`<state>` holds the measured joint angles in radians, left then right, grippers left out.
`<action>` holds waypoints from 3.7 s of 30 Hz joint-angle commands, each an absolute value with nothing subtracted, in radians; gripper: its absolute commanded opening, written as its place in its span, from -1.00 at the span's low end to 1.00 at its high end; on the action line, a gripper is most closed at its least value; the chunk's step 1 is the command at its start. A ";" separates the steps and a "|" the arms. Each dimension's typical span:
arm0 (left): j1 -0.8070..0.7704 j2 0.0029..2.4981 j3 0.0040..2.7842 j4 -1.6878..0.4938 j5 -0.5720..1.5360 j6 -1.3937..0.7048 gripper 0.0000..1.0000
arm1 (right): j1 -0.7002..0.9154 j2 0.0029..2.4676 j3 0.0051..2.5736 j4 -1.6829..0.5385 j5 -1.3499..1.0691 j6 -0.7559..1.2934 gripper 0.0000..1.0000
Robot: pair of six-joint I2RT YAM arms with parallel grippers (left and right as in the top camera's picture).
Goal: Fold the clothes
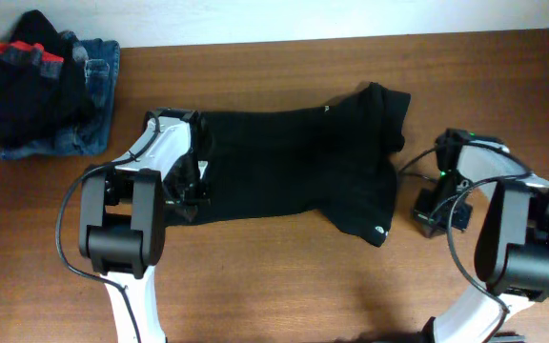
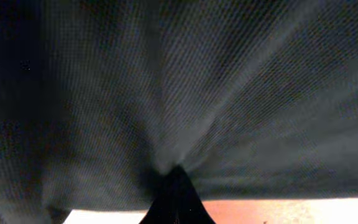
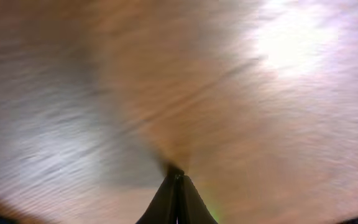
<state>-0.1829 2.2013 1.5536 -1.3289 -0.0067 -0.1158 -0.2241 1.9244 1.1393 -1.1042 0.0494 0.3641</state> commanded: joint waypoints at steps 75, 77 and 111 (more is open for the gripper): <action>-0.226 1.997 1.442 -1.008 -0.027 -0.170 -0.93 | 0.130 1.871 1.037 -0.862 -0.065 0.332 -0.92; -0.226 1.997 1.442 -1.023 -0.031 -0.170 -0.93 | 0.130 1.871 1.037 -0.894 -0.049 0.359 -0.92; -0.228 1.997 1.239 -1.040 0.116 -0.208 -0.93 | 0.088 1.871 1.037 -0.962 0.144 0.465 -0.92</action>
